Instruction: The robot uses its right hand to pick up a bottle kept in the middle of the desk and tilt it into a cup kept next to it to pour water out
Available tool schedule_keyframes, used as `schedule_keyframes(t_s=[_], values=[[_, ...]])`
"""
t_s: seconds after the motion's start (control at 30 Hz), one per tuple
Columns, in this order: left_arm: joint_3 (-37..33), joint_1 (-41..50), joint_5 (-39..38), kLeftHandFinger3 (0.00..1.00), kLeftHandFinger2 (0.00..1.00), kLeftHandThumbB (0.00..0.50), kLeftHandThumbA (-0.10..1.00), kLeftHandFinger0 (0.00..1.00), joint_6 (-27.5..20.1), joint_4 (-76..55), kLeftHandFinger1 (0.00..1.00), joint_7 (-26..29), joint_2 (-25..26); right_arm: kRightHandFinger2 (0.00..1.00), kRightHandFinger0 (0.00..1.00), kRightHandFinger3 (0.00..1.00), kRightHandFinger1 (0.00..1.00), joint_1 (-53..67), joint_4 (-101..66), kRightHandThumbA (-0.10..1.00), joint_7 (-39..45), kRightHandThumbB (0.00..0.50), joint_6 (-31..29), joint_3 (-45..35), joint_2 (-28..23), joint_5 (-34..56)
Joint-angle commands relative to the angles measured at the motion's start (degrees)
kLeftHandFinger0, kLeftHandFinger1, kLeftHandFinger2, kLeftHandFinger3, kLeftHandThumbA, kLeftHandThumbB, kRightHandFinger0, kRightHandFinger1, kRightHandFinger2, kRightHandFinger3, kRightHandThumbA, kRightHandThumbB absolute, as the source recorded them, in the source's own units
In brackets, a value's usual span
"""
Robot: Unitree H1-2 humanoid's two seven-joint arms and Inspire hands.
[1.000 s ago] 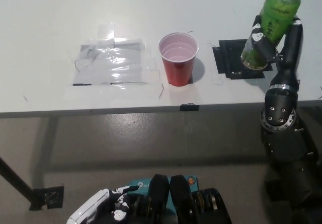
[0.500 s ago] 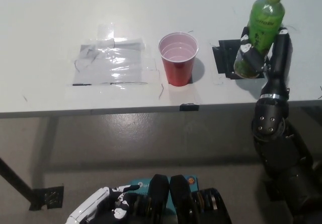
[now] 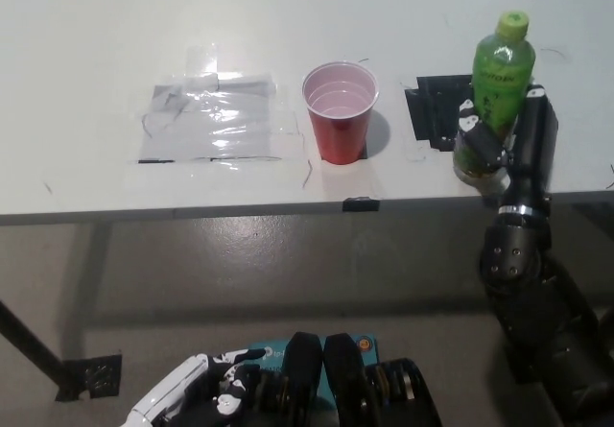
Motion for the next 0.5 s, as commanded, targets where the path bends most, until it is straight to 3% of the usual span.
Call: schedule_keyframes(t_s=[0.0, 0.03, 0.07, 0.1, 0.17, 0.2, 0.23, 0.27, 0.3, 0.33, 0.4, 0.43, 0.47], values=[[0.52, -0.93, 0.29, 1.00, 0.92, 0.489, 1.00, 0.80, -0.51, -1.47, 0.93, -0.35, 0.51, 0.16, 0.00, 0.74, 0.03, -1.81, 0.66, -0.10, -5.38, 0.000, -3.78, 1.54, -1.22, -0.76], [0.53, -0.94, 0.22, 1.00, 0.93, 0.484, 1.00, 0.80, -0.36, -1.57, 0.93, -0.39, 0.54, 0.38, 0.21, 0.97, 0.29, -1.70, 0.92, -0.08, -5.50, 0.000, -3.78, 1.77, -1.11, -0.99], [0.50, -0.91, 0.23, 1.00, 0.93, 0.482, 1.00, 0.80, -0.26, -1.58, 0.93, -0.32, 0.43, 0.37, 0.40, 1.00, 0.34, -1.78, 1.21, -0.06, -5.51, 0.000, -3.78, 2.06, -1.12, -0.78], [0.51, -0.91, 0.23, 1.00, 0.93, 0.481, 1.00, 0.80, -0.29, -1.55, 0.93, -0.27, 0.37, 0.55, 0.57, 1.00, 0.56, -1.78, 1.46, -0.01, -5.19, 0.000, -3.78, 2.24, -1.00, -0.68], [0.51, -0.91, 0.20, 1.00, 0.93, 0.486, 1.00, 0.80, 0.02, -1.62, 0.94, -0.25, 0.37, 1.00, 0.76, 1.00, 0.93, -1.78, 2.18, 0.22, -4.10, 0.021, -3.78, 2.63, -0.90, -0.64], [0.46, -0.78, 0.27, 1.00, 0.93, 0.494, 1.00, 0.80, -0.15, -1.47, 0.94, -0.24, 0.37, 1.00, 0.79, 1.00, 1.00, -1.76, 2.65, 0.28, -4.79, 0.048, -3.78, 3.06, -0.93, -1.27], [0.37, -0.61, 0.39, 1.00, 0.93, 0.499, 1.00, 0.80, -0.30, -1.26, 0.94, -0.21, 0.37, 1.00, 0.86, 1.00, 1.00, -1.79, 3.78, 0.39, -5.52, 0.123, -3.78, 3.34, -0.79, -2.42], [0.39, -0.64, 0.35, 1.00, 0.93, 0.500, 1.00, 0.81, -0.34, -1.15, 0.93, -0.24, 0.37, 1.00, 1.00, 1.00, 1.00, -1.97, 4.72, 0.62, -5.78, 0.171, -3.46, 3.52, -0.68, -3.26], [0.45, -0.66, 0.17, 1.00, 0.93, 0.499, 1.00, 0.81, -0.45, -1.01, 0.94, -0.32, 0.34, 1.00, 1.00, 1.00, 1.00, -2.14, 5.68, 0.76, -6.13, 0.243, -2.17, 3.85, -0.56, -4.63], [0.51, -0.52, 0.01, 1.00, 0.93, 0.499, 1.00, 0.81, -0.45, -1.01, 0.94, -0.31, 0.25, 1.00, 1.00, 1.00, 1.00, -2.18, 5.92, 0.80, -6.07, 0.260, -1.06, 4.08, -0.41, -4.89], [0.44, -0.45, 0.11, 1.00, 0.93, 0.497, 1.00, 0.80, -0.96, -0.87, 0.93, -0.37, 0.29, 1.00, 1.00, 1.00, 1.00, -1.94, 5.59, 0.98, -4.22, 0.400, 2.29, 4.28, -0.26, -4.96], [0.44, -0.45, 0.11, 1.00, 0.93, 0.498, 1.00, 0.80, -0.96, -0.87, 0.93, -0.37, 0.29, 1.00, 1.00, 1.00, 1.00, -1.95, 5.62, 0.98, -4.25, 0.403, 2.31, 4.30, -0.26, -4.99], [0.45, -0.44, 0.15, 1.00, 0.93, 0.499, 1.00, 0.80, -0.98, -0.86, 0.93, -0.33, 0.28, 1.00, 1.00, 1.00, 1.00, -1.64, 4.98, 1.00, -3.29, 0.481, 3.72, 4.08, -0.12, -4.66]])
